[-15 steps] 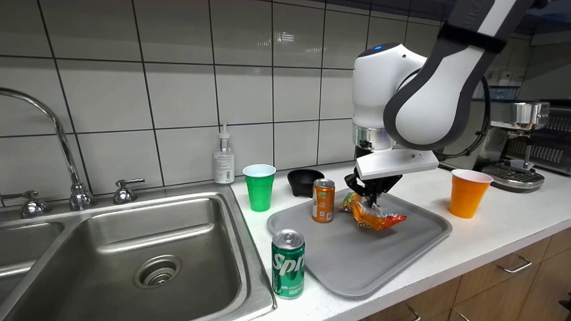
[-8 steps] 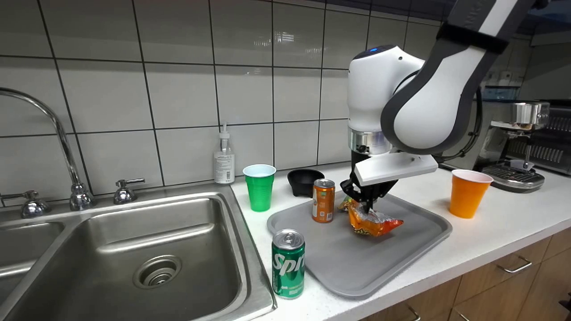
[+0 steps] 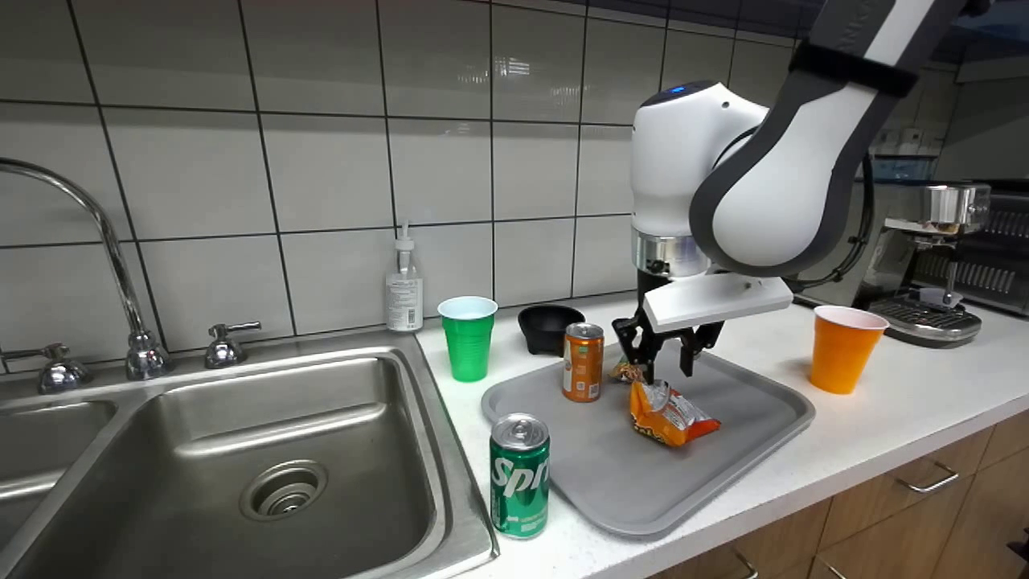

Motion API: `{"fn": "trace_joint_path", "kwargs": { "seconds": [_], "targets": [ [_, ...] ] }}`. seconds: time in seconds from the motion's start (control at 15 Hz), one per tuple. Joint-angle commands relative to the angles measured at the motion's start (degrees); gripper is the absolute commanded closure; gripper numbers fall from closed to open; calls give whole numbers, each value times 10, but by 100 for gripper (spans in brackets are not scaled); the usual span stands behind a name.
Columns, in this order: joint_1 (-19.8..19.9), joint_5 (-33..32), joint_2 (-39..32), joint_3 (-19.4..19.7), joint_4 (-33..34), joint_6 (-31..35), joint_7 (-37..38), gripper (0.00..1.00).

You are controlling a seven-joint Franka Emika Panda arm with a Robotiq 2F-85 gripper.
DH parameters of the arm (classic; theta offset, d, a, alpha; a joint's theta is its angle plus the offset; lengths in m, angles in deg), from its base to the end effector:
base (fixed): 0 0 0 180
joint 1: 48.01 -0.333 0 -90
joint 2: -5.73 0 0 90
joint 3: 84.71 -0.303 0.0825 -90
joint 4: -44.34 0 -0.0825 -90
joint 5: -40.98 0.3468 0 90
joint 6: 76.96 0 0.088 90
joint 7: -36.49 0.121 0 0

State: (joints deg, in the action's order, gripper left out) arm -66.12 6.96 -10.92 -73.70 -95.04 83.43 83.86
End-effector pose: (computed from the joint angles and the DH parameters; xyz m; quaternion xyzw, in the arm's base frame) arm 0.4669 0.0785 0.2007 0.9879 -0.0682 0.0903 0.1057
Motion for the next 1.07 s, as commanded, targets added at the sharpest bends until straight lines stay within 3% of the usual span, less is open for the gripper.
{"fn": "trace_joint_path", "kwargs": {
  "seconds": [0.0, 0.13, 0.87, 1.0],
  "targets": [
    [16, 4, 19, 9, -6, 5, -15, 13],
    [19, 0, 22, 21, -3, 3, -9, 0],
    [23, 2, 35, 93, 26, -1, 11, 0],
    [52, 0, 36, 75, 37, -5, 17, 0]
  ]
}}
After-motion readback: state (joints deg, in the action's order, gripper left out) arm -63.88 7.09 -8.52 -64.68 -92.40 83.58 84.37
